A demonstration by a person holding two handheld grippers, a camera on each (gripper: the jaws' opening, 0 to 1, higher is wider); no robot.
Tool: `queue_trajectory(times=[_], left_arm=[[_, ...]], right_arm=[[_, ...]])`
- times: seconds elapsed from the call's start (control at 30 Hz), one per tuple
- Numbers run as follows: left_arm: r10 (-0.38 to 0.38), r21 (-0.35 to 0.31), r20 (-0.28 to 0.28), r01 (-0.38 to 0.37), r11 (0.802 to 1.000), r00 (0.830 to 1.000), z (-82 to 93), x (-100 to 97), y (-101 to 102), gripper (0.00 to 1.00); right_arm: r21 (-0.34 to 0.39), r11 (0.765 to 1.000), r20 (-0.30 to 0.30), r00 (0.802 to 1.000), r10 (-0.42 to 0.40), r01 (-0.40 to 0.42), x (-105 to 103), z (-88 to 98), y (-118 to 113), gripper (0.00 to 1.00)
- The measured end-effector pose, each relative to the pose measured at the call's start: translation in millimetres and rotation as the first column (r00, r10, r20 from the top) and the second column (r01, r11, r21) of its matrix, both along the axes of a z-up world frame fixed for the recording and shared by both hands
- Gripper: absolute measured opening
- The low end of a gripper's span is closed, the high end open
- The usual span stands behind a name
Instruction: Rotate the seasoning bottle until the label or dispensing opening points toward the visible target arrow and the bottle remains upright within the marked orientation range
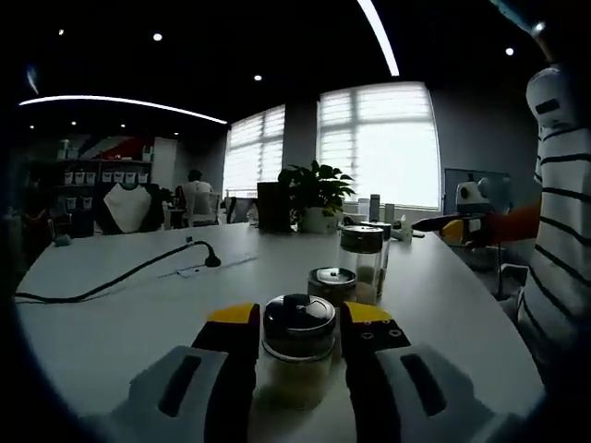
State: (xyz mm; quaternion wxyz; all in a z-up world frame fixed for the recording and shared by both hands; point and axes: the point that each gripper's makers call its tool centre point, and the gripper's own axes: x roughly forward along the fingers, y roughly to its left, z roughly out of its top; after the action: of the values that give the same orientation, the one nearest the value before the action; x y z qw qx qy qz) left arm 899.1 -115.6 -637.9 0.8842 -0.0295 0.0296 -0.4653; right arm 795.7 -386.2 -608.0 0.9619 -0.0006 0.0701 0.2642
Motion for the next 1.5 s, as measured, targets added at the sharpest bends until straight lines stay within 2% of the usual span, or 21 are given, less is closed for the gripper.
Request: queue_trajectory(times=[0.1,0.23,0.33,0.43,0.5,0.7,1.03,1.5], left_arm=[[0.045,0.003,0.015,-0.045,0.999,0.999,3.2,-2.8,0,0.44],[0.144,0.067,0.067,-0.149,0.987,0.987,1.9,-1.3,0,0.42],[0.198,0.074,0.050,-0.202,0.977,0.979,-1.5,-0.5,-2,0.39],[0.209,0.083,0.043,-0.212,0.974,0.977,-4.2,-0.8,-4,0.39],[0.208,0.073,0.016,-0.208,0.975,0.978,-3.9,-3.3,-5,0.35],[0.163,0.081,0.013,-0.164,0.983,0.986,-1.2,-3.4,-9,0.33],[0.027,0.085,0.012,-0.028,0.996,1.000,-0.1,-5.5,-11,0.33],[-0.129,0.062,0.010,0.129,0.990,0.992,-5.0,-0.6,-3,0.33]], right_arm=[[-0.001,1.000,0.003,1.000,0.005,-0.005,1,1.0,0,0.61],[0.003,1.000,0.008,1.000,0.006,-0.006,2,2.2,1,0.61],[0.006,1.000,0.009,1.000,0.007,-0.007,2,2.1,2,0.61],[0.003,1.000,0.011,1.000,0.010,-0.010,0,2.3,1,0.61],[0.008,1.000,0.014,1.000,0.007,-0.007,-1,3.1,-1,0.61],[0.014,1.000,0.018,1.000,-0.011,0.011,-3,3.8,-8,0.61],[0.013,1.000,0.013,1.000,0.000,0.000,-3,2.7,-3,0.61],[0.007,1.000,0.004,1.000,0.001,-0.001,-4,1.2,-1,0.61]])
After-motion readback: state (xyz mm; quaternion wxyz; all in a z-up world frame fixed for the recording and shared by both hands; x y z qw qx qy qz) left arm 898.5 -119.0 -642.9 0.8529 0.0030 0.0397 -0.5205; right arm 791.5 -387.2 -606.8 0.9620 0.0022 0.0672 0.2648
